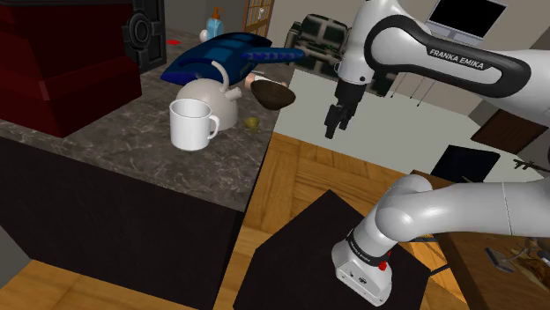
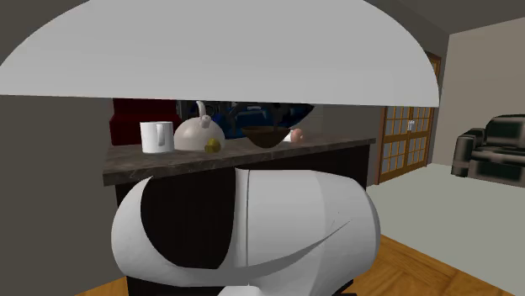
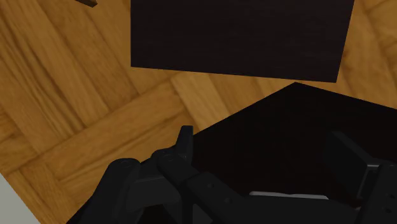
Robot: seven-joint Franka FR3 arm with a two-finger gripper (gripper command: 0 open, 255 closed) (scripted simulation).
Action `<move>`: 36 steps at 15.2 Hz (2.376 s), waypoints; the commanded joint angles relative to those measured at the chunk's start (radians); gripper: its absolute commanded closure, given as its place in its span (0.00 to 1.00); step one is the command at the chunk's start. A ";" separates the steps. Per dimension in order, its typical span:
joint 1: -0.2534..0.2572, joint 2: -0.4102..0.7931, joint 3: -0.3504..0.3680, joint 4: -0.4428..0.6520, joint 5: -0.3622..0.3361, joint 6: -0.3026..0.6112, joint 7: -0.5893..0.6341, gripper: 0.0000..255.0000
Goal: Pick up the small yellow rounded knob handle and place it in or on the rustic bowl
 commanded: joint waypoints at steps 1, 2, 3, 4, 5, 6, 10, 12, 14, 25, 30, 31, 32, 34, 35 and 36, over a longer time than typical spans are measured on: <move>0.000 0.000 0.000 0.000 0.000 0.000 0.000 0.00; 0.003 0.023 0.019 0.008 0.014 0.022 0.028 0.00; 0.005 0.047 0.038 0.017 0.027 0.044 0.057 0.00; 0.007 0.073 0.057 0.028 0.038 0.066 0.085 0.00; 0.008 0.099 0.076 0.040 0.048 0.087 0.112 0.00; 0.009 0.126 0.094 0.053 0.057 0.108 0.140 0.00; 0.009 0.243 0.164 0.121 0.079 0.186 0.250 0.00; 0.007 0.306 0.198 0.163 0.081 0.220 0.305 0.00; 0.003 0.371 0.230 0.210 0.077 0.251 0.362 0.00; -0.006 0.585 0.316 0.322 0.022 0.383 0.539 0.00; -0.007 0.590 0.316 0.292 0.021 0.418 0.540 0.00; -0.007 0.590 0.316 0.292 0.021 0.418 0.540 0.00; -0.007 0.590 0.316 0.292 0.021 0.418 0.540 0.00; -0.007 0.590 0.316 0.292 0.021 0.418 0.540 0.00; -0.007 0.590 0.316 0.292 0.021 0.418 0.540 0.00; -0.007 0.590 0.316 0.292 0.021 0.418 0.540 0.00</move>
